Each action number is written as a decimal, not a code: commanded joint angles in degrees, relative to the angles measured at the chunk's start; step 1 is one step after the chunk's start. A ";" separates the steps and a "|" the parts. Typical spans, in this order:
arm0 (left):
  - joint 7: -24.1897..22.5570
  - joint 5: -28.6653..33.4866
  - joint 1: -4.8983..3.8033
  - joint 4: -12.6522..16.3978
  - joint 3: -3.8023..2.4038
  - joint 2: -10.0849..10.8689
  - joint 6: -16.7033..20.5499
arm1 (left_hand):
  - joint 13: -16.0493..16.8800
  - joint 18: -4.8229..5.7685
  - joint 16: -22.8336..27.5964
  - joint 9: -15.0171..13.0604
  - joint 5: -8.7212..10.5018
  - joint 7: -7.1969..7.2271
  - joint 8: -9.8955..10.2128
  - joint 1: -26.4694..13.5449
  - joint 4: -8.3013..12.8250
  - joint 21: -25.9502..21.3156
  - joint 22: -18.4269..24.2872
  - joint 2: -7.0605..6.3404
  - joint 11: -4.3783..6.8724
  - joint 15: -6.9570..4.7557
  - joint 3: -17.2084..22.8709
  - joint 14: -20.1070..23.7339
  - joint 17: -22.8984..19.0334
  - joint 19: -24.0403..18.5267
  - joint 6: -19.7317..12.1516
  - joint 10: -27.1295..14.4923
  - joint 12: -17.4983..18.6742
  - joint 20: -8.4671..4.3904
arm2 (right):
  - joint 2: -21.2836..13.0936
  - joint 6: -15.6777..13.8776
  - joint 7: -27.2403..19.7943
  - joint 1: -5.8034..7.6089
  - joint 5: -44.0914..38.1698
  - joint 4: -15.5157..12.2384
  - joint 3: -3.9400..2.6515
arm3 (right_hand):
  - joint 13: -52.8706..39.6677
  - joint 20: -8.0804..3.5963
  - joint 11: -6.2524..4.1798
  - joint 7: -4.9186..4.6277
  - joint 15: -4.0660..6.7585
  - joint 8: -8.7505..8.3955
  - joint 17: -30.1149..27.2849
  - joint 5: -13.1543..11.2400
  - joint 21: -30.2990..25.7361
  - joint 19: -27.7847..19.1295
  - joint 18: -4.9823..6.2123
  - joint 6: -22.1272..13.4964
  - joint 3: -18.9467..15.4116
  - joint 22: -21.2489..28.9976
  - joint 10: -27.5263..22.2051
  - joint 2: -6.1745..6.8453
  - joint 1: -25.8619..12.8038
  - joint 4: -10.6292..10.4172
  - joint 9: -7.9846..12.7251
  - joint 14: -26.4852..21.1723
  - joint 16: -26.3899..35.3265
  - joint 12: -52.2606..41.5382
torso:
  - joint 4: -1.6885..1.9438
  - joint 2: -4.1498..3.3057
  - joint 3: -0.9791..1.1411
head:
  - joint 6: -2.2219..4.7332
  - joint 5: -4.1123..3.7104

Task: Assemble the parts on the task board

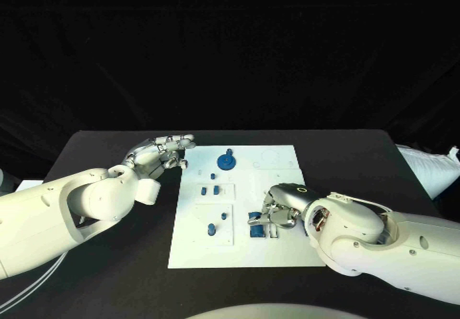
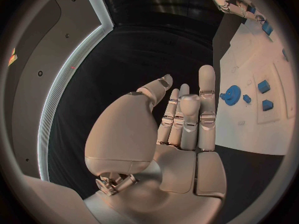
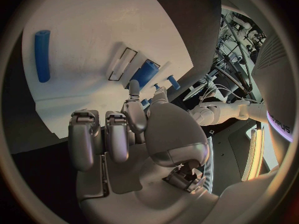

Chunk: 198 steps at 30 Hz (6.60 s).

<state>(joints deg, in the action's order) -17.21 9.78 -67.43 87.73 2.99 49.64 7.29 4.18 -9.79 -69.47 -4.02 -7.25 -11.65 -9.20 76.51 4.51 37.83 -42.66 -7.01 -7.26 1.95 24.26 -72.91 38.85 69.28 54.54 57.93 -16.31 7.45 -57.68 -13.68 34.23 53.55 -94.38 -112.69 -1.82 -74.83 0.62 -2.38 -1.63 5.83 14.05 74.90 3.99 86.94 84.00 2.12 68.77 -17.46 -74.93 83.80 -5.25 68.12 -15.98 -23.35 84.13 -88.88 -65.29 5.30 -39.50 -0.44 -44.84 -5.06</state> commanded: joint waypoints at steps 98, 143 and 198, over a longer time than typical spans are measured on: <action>-0.03 -1.34 0.64 0.73 0.01 0.83 -1.15 | 0.04 -0.67 -0.31 -0.08 -0.35 -0.01 -0.41 0.13 0.23 0.30 0.10 0.66 -0.09 0.09 -0.11 0.45 -0.03 -0.53 -0.40 -0.46 -0.52 0.07 | -10.93 8.97 -0.79 -1.82 -7.78 0.33 1.14 | -12.80 1.42 2.18 -2.70 -1.83 -6.77 15.10 9.71 0.17 4.43 -1.20 -4.49 9.23 -11.96 4.34 7.02 16.01 5.84 0.77 5.87 -1.12 -18.89 | -0.44 0.03 -0.05 | 0.72 -3.43; -0.09 -2.06 0.69 0.84 0.01 0.79 -1.16 | 0.03 -0.68 -0.33 -0.08 -0.37 -0.02 -0.57 0.16 0.28 0.34 0.11 0.74 -0.09 0.09 -0.10 0.50 -0.17 -0.56 -0.52 -0.62 -0.73 0.08 | -9.82 -9.71 0.50 -2.38 4.45 -2.30 0.74 | -12.13 1.16 1.78 -2.32 -1.53 -8.30 15.10 19.40 0.61 4.69 -1.34 -2.88 36.91 -12.55 3.90 11.91 8.25 9.20 -0.06 5.87 -1.12 -17.46 | -0.36 0.09 -0.15 | 0.13 -3.03; 0.17 -2.43 0.69 1.10 0.00 0.81 -1.43 | 0.00 -0.67 -0.39 -0.05 -0.33 -0.10 -0.78 -0.24 0.11 0.39 0.14 0.71 -0.17 0.17 -0.32 0.54 -0.31 -0.62 -0.83 -0.99 -1.03 0.14 | -3.40 -3.48 1.03 -2.53 9.02 0.52 0.76 | -13.48 -0.88 -1.03 1.05 0.82 -4.62 15.10 18.78 1.40 5.18 -1.59 3.57 31.57 -13.40 5.39 10.55 -1.89 5.39 -3.63 5.87 -1.12 -20.70 | -0.42 0.05 -0.10 | -0.20 -2.45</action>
<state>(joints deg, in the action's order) -16.90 7.74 -66.73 88.64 3.02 50.49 7.09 4.17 -9.78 -69.69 -4.02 -7.25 -11.64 -9.62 76.43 4.51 37.82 -42.59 -6.49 -7.46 2.14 24.26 -72.72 38.60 69.08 54.13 57.33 -17.09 7.66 -61.36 -19.09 35.26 51.22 -84.36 -112.24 -1.24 -74.94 0.20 -2.00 -2.70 6.27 9.27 74.94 23.02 88.08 84.01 1.26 70.20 14.38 -74.91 84.56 5.20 66.68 -10.53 -26.97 84.12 -89.65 -85.65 4.87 -39.42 -0.53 -45.09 -7.53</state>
